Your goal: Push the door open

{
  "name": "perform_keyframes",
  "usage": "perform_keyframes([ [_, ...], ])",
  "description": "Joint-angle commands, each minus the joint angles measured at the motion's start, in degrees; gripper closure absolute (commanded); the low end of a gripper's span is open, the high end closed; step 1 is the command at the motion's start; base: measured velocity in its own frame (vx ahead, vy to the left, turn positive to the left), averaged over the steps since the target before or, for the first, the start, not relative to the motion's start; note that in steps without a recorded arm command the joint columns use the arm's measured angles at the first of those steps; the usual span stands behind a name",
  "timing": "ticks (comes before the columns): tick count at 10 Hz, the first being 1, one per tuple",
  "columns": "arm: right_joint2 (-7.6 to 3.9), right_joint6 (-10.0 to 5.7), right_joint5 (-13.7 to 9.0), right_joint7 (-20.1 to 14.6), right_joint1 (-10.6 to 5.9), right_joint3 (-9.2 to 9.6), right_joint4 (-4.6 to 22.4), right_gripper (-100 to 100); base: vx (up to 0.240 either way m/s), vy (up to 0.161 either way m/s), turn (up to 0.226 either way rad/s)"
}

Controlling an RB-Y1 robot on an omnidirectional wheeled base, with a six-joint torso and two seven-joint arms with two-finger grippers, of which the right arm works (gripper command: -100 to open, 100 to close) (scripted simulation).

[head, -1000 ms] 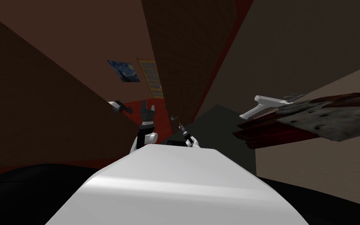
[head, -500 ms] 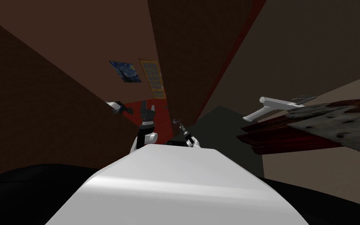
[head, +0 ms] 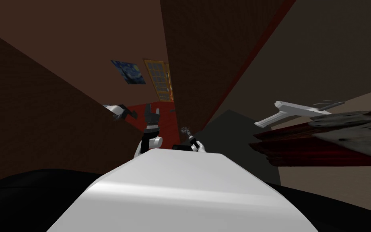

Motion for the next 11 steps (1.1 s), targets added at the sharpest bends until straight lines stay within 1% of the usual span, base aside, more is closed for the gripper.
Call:
perform_keyframes([
  [1, -0.06, -0.07, 0.00, -0.01, -0.01, 0.00, 0.09, 100, -0.012, -0.007, -0.004],
  [6, -0.06, -0.07, 0.00, -0.01, -0.01, 0.00, 0.09, 100, -0.007, -0.007, 0.006],
  [7, -0.43, 0.11, -0.41, 0.36, -0.31, -0.86, 0.06, 100, 0.059, 0.089, -0.024],
  [9, -0.69, 0.15, -0.67, 0.61, -0.32, -1.41, 0.12, 100, 0.104, 0.152, -0.049],
  [11, -1.09, 0.23, -1.16, 1.08, -0.35, -2.43, 0.23, 100, 0.126, 0.124, -0.025],
])
